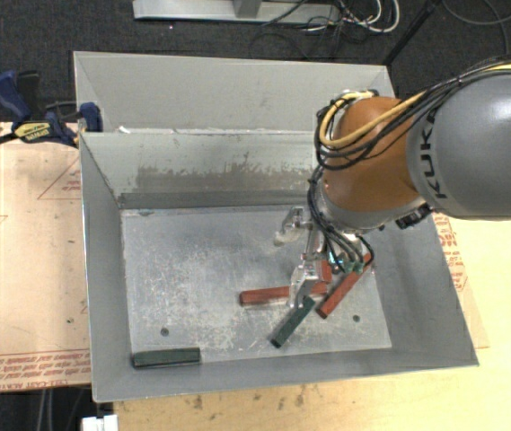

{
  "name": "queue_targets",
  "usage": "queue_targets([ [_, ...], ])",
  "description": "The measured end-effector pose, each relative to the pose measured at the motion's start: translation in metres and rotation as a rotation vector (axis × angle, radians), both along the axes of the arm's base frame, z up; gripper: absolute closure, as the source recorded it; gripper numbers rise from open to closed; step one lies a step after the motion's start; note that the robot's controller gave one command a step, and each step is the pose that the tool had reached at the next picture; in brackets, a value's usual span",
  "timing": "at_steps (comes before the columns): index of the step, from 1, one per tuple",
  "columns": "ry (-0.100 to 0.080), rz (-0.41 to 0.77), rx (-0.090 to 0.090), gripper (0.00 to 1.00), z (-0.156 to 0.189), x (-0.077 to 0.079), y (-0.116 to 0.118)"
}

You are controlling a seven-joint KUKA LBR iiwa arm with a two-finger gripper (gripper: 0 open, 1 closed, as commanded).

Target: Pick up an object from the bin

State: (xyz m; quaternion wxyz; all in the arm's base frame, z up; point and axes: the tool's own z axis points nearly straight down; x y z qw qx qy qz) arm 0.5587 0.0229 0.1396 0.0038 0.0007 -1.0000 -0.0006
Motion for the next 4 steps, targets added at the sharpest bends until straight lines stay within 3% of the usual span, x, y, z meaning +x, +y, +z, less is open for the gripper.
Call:
queue_targets([
  [1,-0.008,-0.001,0.000,0.00,0.004,0.002,0.000],
  [2,-0.031,0.069,0.002,1.00,-0.061,-0.016,0.018],
  [3,-0.031,0.068,0.002,1.00,-0.061,-0.016,0.018],
  [4,-0.015,0.065,0.000,1.00,0.102,-0.026,0.030],
])
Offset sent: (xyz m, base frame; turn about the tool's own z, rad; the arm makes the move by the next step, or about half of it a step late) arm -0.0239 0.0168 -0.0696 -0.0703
